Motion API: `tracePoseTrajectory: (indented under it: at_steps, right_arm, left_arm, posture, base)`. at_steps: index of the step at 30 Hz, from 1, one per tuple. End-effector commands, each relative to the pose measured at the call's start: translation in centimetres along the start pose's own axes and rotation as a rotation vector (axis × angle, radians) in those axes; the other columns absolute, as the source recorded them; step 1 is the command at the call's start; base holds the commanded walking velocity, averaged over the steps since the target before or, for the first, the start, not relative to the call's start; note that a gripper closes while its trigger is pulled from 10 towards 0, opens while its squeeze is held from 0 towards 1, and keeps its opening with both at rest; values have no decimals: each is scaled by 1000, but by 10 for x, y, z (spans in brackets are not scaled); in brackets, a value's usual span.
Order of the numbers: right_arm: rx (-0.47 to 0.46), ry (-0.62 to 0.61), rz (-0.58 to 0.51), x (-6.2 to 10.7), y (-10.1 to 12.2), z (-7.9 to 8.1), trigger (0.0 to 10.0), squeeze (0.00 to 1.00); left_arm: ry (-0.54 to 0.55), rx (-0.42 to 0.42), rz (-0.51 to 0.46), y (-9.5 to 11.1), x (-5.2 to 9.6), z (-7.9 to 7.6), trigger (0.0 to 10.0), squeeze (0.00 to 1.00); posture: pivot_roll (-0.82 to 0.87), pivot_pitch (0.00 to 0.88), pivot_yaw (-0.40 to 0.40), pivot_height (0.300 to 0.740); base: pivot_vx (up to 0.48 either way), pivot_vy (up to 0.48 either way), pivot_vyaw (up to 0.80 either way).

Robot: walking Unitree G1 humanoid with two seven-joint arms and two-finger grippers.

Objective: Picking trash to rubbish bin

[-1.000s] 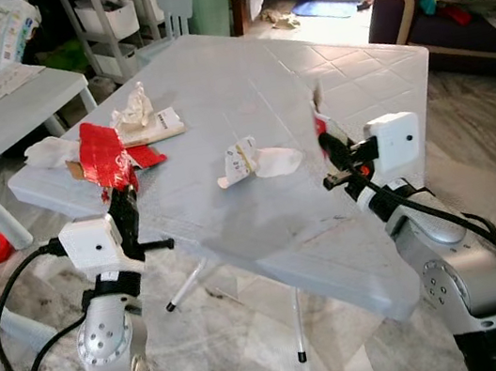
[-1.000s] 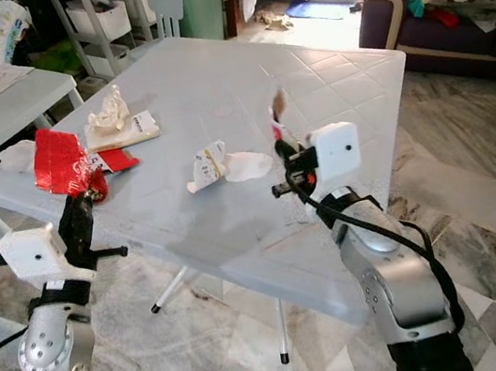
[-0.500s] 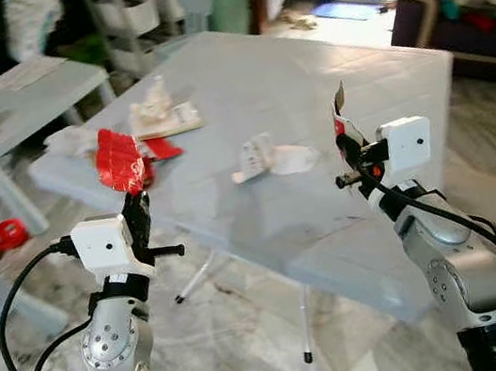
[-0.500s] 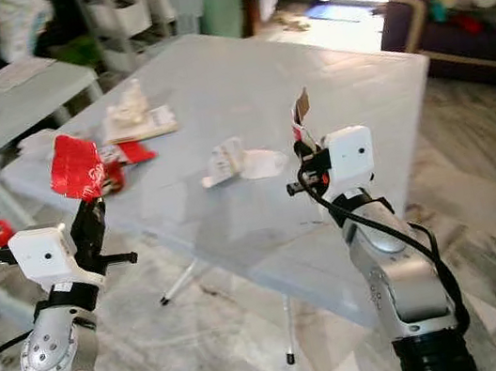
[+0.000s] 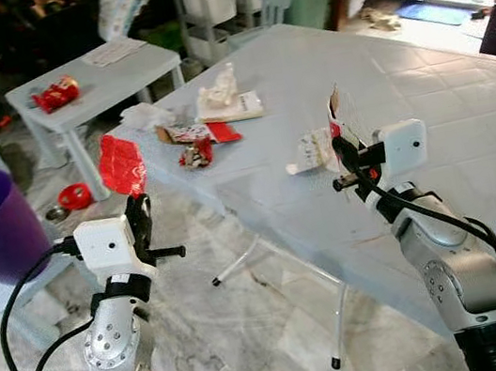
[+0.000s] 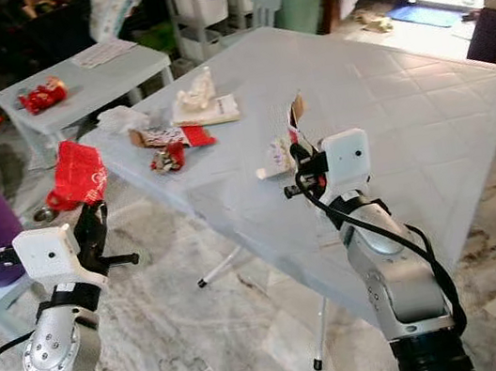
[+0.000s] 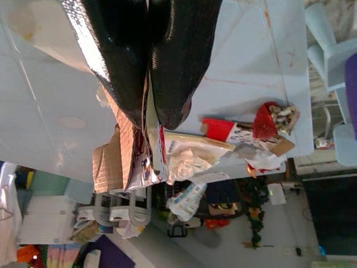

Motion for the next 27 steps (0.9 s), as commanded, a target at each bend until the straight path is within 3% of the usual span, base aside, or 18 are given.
tracePoseTrajectory:
  at_steps: [1,27]
  right_arm:
    - [5,4,-7,0,2,-1,0,0]
    - [1,43,-2,1,0,7,0,0]
  left_arm:
    - [0,12,-4,3,-3,-2,0,0]
    - [-9,47,18,1,-11,-4,0,0]
  posture:
    - [3,0,-22,740]
    - [-7,0,-27,740]
  base:
    - [0,0,800]
    - [0,0,800]
Point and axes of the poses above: a point about 5 cm out from each wrist's last joint towards the gripper, its own x axis pointing back from the gripper into the wrist, its own y axis along the axis of the wrist's last joint, z = x × y, the point moved 5 cm from there along -x, pointing out of the wrist towards the gripper, and after that the axes turned 3 degrees about -x, right-handed, at the moved point
